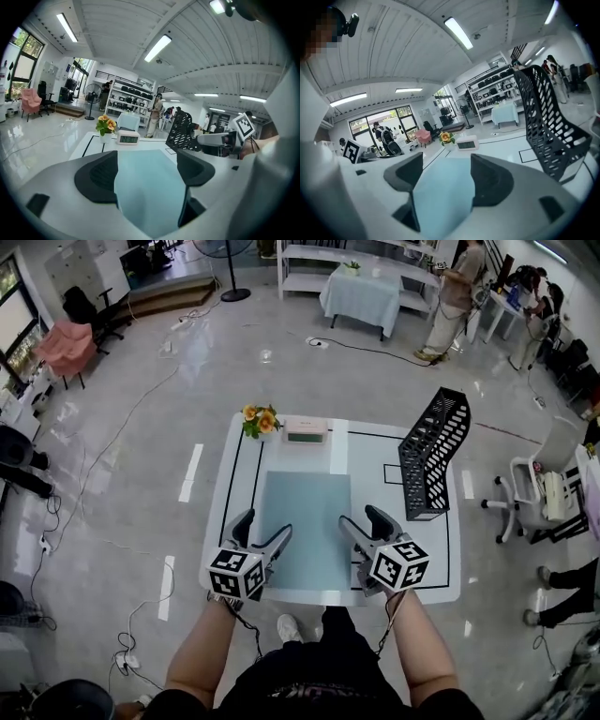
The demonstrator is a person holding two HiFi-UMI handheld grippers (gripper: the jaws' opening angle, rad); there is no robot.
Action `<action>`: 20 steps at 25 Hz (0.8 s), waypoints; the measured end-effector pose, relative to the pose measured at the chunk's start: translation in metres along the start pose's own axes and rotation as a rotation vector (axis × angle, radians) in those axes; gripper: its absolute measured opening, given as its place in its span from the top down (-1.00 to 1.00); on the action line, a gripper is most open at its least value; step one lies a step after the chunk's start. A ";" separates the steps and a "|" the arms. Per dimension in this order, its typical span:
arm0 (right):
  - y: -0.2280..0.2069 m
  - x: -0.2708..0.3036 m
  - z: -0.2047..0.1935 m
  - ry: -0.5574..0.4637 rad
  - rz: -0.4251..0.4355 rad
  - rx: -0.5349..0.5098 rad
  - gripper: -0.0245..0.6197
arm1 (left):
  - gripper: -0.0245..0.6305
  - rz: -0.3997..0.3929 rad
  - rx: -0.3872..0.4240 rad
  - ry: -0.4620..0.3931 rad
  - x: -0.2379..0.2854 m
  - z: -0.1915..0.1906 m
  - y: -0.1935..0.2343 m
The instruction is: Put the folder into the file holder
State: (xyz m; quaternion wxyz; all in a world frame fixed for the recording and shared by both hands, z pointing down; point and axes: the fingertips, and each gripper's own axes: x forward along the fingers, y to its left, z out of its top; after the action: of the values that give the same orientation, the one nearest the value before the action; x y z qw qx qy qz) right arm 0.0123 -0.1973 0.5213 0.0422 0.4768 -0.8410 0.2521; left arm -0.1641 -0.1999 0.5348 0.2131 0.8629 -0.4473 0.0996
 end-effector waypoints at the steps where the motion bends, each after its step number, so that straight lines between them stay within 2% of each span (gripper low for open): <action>1: -0.007 0.007 -0.002 0.016 0.005 0.011 -0.01 | -0.23 0.014 -0.008 0.011 0.005 -0.003 0.004; 8: -0.046 0.051 -0.028 0.140 0.029 0.084 -0.01 | -0.23 0.094 -0.055 0.091 0.042 -0.024 0.029; 20: -0.087 0.093 -0.065 0.292 0.059 0.214 -0.01 | -0.23 0.157 -0.112 0.194 0.083 -0.054 0.055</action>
State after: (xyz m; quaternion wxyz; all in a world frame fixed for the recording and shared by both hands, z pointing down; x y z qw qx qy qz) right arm 0.0230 -0.2760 0.6403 0.1055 0.4121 -0.8080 0.4078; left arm -0.1598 -0.2645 0.6281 0.2949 0.7983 -0.4955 0.1738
